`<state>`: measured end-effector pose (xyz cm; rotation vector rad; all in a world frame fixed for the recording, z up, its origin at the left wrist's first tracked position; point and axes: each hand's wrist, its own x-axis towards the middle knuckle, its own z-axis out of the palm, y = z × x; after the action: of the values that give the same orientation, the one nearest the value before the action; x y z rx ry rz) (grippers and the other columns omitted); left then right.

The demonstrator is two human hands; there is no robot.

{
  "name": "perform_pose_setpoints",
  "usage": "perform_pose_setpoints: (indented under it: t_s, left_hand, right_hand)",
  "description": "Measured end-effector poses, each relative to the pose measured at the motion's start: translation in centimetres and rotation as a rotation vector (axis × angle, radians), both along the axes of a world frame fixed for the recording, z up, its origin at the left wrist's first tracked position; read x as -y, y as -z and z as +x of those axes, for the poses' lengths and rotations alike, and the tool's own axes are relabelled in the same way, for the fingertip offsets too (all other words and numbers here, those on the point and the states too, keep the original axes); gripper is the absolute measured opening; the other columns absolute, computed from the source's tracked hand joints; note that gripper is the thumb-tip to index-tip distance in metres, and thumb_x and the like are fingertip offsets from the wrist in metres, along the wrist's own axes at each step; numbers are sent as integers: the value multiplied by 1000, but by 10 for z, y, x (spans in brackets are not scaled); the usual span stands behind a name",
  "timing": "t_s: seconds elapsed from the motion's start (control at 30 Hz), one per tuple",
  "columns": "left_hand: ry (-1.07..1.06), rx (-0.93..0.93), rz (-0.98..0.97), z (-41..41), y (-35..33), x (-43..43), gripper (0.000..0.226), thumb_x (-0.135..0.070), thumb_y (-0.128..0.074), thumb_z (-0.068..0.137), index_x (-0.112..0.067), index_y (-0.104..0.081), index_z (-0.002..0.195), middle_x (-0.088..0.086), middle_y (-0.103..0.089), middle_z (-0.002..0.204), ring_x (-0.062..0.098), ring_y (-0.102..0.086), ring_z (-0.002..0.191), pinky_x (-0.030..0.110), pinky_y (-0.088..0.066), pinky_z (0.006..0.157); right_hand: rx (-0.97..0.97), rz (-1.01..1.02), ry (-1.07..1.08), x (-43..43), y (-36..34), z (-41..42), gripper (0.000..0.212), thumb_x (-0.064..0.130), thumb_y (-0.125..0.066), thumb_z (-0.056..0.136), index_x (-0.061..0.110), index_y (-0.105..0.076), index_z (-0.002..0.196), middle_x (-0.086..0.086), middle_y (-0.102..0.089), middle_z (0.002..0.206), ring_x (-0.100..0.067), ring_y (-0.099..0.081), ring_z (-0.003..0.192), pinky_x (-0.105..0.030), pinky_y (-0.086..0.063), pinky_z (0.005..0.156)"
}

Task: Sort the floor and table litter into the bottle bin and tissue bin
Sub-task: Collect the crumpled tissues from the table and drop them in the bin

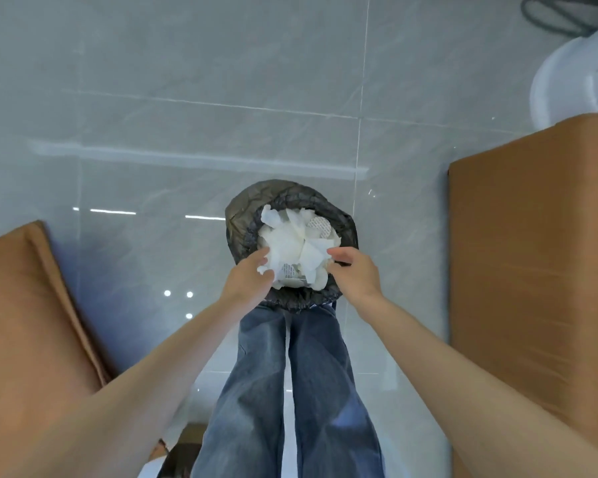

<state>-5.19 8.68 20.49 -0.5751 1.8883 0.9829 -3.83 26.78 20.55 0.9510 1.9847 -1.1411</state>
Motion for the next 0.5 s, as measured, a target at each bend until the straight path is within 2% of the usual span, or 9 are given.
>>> perform_pose_setpoints:
  t_s: [0.07, 0.1, 0.17, 0.23, 0.4, 0.43, 0.5]
  left_hand:
    - [-7, -32, 11, -8, -41, -2, 52, -11, -42, 92, -25, -39, 143, -4, -51, 137, 12, -52, 106, 20, -44, 82]
    - [-7, -53, 9, -14, -64, -5, 51, -11, -41, 93, -24, -40, 142, -5, -52, 137, 12, -51, 109, 18, -43, 83]
    - [-13, -87, 17, -25, -109, -11, 48, -11, -42, 93, -22, -45, 139, -5, -53, 136, 11, -49, 115, 19, -39, 89]
    - [-31, -106, 37, -34, -156, -19, 44, -12, -43, 93, -22, -48, 136, -4, -58, 130, 10, -51, 114, 20, -37, 88]
    - [-10, -192, 134, -41, -251, -39, 44, -10, -45, 93, -21, -49, 135, 0, -59, 128, 17, -54, 116, 28, -43, 100]
    - [9, -208, 151, -40, -267, -42, 44, -10, -45, 93, -20, -49, 136, 1, -59, 127, 17, -55, 114, 27, -44, 99]
    - [77, -233, 189, -35, -295, -46, 43, -10, -45, 95, -17, -48, 137, 1, -61, 117, 13, -57, 98, 22, -45, 86]
  right_hand:
    - [-39, -8, 43, -2, -39, 1, 31, 7, -54, 89, 21, -65, 115, 1, -63, 121, -9, -55, 98, -6, -39, 68]
    - [-57, -15, 52, -3, -60, 0, 31, 7, -54, 89, 21, -65, 115, 2, -63, 120, -9, -56, 99, -9, -40, 73]
    - [-77, -30, 70, -7, -106, 0, 30, 7, -53, 89, 20, -65, 114, 2, -64, 116, -11, -58, 105, -18, -41, 83]
    - [-101, -37, 88, -12, -150, 2, 28, 8, -53, 90, 20, -65, 113, 1, -65, 115, -12, -58, 107, -22, -44, 87]
    - [-210, -10, 145, -26, -239, 17, 22, 13, -56, 91, 20, -66, 110, 1, -67, 112, -12, -60, 102, -22, -43, 87]
    - [-227, -7, 171, -29, -255, 23, 22, 14, -55, 91, 20, -65, 111, 1, -67, 112, -12, -60, 100, -22, -43, 86]
    - [-256, -7, 227, -33, -286, 39, 23, 15, -55, 92, 21, -64, 112, 3, -66, 111, -10, -59, 98, -22, -43, 86]
